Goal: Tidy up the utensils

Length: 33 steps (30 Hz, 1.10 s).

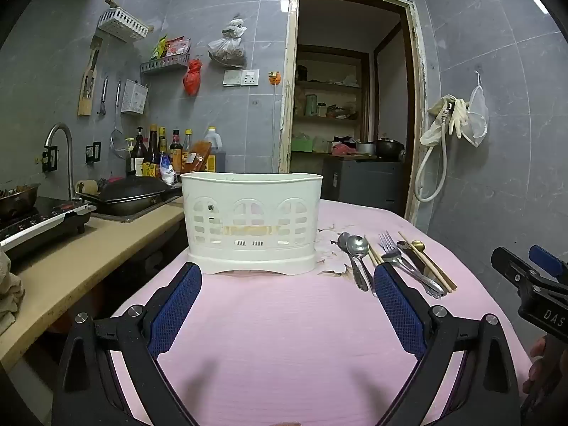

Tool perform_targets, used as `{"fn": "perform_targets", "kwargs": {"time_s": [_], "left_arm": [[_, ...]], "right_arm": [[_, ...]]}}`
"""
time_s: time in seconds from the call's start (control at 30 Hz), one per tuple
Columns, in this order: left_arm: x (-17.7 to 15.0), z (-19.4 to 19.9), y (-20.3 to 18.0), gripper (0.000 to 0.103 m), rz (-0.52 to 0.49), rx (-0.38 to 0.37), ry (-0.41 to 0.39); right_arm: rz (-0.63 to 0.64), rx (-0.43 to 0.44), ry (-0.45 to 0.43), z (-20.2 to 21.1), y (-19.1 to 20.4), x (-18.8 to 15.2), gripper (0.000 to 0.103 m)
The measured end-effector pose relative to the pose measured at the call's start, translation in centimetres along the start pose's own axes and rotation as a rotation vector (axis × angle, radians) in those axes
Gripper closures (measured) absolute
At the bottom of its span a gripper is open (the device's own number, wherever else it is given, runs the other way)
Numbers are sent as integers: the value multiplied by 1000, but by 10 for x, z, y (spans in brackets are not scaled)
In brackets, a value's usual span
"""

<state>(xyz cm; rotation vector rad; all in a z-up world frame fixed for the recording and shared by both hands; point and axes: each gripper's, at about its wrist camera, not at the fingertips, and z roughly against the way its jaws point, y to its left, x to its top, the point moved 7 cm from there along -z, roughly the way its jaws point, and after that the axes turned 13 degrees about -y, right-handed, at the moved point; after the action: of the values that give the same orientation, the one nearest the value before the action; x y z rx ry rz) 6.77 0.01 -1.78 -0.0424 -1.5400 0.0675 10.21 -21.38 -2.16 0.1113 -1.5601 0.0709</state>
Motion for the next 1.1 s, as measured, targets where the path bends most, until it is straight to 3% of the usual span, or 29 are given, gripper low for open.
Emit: {"fn": "perform_targets", "kwargs": {"time_s": [1.1], "left_arm": [[-5, -3, 3, 8, 3, 1, 15]], "right_arm": [[-7, 1, 26, -3, 1, -4, 0]]}}
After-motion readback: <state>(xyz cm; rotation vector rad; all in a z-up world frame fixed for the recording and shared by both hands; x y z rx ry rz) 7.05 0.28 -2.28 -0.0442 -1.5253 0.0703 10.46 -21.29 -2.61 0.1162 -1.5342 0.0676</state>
